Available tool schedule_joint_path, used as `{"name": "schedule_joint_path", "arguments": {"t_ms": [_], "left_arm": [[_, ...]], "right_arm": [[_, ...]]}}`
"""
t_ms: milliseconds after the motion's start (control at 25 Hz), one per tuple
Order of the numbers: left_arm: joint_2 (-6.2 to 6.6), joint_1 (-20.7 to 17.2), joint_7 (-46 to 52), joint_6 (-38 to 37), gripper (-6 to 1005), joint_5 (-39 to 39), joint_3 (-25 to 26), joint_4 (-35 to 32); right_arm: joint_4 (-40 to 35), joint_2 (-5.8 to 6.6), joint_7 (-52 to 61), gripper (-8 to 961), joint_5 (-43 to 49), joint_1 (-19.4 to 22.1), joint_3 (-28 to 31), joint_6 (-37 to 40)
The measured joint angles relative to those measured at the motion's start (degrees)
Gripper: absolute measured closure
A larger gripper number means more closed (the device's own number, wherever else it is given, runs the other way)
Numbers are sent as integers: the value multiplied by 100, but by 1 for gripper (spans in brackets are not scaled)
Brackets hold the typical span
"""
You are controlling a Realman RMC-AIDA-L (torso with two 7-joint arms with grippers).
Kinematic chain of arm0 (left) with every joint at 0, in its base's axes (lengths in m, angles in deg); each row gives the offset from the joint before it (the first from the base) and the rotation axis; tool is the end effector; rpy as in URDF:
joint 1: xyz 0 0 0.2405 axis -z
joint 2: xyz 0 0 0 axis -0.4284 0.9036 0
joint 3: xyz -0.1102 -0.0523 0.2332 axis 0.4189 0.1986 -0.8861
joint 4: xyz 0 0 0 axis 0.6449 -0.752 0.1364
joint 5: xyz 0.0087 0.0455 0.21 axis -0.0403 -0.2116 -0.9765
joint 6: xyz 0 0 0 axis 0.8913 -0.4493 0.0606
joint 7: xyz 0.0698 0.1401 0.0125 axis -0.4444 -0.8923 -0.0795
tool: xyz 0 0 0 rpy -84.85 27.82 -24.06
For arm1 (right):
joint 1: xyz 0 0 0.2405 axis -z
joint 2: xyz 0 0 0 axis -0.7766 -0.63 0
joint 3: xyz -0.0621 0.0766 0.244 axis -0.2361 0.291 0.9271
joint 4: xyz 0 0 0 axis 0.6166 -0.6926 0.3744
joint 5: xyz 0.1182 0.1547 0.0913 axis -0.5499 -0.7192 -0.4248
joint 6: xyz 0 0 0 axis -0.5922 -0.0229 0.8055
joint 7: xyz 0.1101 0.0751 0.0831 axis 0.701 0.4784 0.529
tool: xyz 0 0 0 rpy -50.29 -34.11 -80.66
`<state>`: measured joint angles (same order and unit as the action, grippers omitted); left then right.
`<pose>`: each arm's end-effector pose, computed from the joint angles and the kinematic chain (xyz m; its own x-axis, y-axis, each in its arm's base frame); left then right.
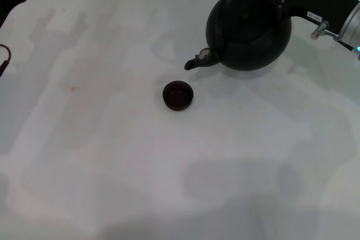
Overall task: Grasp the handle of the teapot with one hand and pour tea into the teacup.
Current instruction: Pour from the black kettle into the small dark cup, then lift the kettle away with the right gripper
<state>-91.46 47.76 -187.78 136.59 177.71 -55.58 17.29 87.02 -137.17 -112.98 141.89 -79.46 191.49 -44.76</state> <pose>-0.3167 0.3694 0.0067 0.3569 0.0523 0.9327 0.8906 -0.3203 -0.3229 0.2622 0.3897 -0.0246 0.8100 0.0150 -0.5863 -0.3992 -0.7182 -0.5699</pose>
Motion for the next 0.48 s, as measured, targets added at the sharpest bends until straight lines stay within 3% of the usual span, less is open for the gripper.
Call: {"name": "schedule_joint_path", "arguments": {"t_ms": [480], "left_arm": [[-2,6,33,1,164,0,0,-2]], "right_arm": [[5,-19,-906,786,-54,-21,-107,-138]]}}
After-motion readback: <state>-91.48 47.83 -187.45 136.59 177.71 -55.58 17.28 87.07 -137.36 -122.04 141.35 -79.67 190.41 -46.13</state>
